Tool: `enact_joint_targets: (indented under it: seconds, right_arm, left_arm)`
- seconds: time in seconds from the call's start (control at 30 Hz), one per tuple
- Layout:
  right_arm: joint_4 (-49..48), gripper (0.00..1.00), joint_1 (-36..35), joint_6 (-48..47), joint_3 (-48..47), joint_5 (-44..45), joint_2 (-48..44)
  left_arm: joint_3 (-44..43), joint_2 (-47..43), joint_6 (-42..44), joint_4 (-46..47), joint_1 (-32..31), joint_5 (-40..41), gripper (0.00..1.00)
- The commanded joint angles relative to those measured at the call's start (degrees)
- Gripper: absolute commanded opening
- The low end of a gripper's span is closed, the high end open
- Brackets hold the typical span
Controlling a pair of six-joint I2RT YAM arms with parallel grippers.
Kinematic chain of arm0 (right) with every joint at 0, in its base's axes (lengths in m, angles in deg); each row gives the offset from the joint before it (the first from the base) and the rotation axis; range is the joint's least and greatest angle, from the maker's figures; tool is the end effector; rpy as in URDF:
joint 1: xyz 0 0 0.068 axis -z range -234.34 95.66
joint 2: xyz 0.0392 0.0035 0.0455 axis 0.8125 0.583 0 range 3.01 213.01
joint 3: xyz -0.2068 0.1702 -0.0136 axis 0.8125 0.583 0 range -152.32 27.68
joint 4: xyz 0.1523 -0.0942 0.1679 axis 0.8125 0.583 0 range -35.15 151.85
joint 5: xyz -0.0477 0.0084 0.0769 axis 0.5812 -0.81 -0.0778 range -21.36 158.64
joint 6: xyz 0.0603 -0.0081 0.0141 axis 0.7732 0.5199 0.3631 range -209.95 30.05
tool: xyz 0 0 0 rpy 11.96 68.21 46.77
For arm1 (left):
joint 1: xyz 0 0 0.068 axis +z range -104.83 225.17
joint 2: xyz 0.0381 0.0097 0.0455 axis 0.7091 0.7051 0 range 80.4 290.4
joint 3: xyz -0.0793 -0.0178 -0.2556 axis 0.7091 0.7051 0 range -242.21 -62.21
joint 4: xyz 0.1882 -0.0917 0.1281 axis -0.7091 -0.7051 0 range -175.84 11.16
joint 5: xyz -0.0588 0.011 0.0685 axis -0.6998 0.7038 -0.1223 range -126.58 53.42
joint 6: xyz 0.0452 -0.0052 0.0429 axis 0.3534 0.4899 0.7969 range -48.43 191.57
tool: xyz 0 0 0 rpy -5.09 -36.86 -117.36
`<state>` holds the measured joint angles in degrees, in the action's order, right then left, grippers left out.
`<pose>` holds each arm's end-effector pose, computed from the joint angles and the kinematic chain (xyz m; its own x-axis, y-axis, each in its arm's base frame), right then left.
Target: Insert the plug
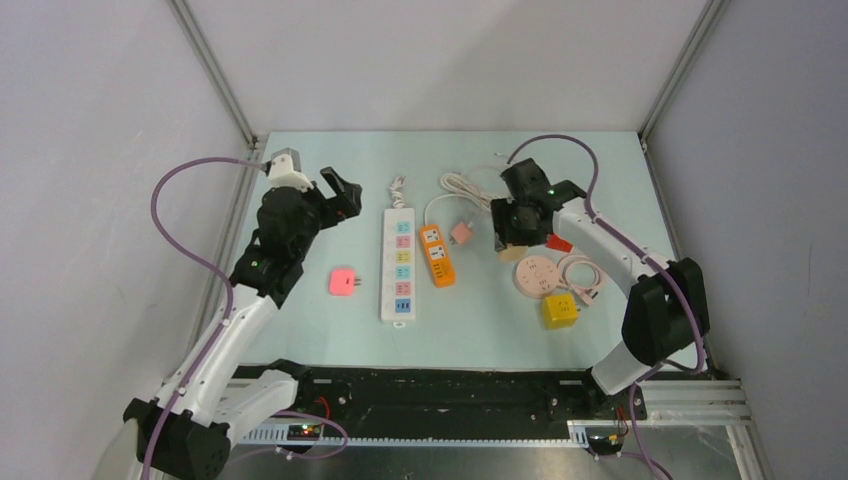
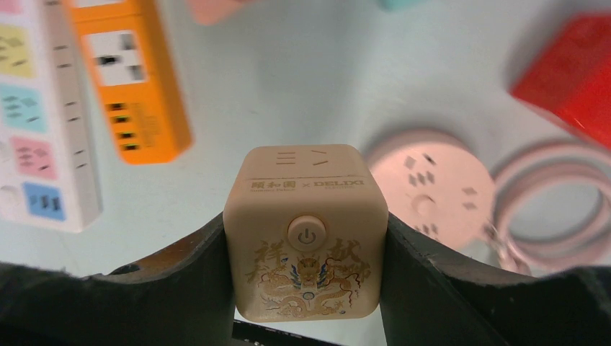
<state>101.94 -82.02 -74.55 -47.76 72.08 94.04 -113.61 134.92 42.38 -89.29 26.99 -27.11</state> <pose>0.2811 0.1443 0.2613 -0.8752 -0.1598 -0.4566 -0.2147 0.9741 0.0705 0.2095 -0.0606 0.3437 -0.2706 -0.4175 -0.8675 0.0270 0.8974 -0.4404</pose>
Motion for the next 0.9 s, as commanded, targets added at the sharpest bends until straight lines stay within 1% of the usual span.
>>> enact_joint_targets:
  seconds: [0.0, 0.17, 0.3, 0.7, 0.87]
  right_arm:
    - [3.37, 0.0, 2.83, 5.58, 1.19, 5.47, -3.71]
    - [3.68, 0.0, 7.42, 5.92, 3.74, 4.93, -4.81]
    - [4.29, 0.0, 8.56, 3.94, 4.65, 2.85, -3.73]
    - [2.56, 0.0, 9.41, 2.97, 5.02, 3.44, -0.18]
    - [0.57, 0.0, 7.63, -0.16, 5.2, 0.83, -1.56]
  left_arm:
    - [0.31, 1.44, -1.45, 1.1, 0.43, -2.17, 1.0]
    - [0.42, 2.21, -1.33, 1.1, 0.55, -1.59, 1.0]
    - [0.58, 2.64, -1.25, 1.11, 0.57, -1.73, 1.0]
    - [1.44, 2.8, -1.48, 1.09, 0.56, -1.36, 1.0]
    - [1.85, 2.62, -1.61, 1.11, 0.57, -1.26, 1.0]
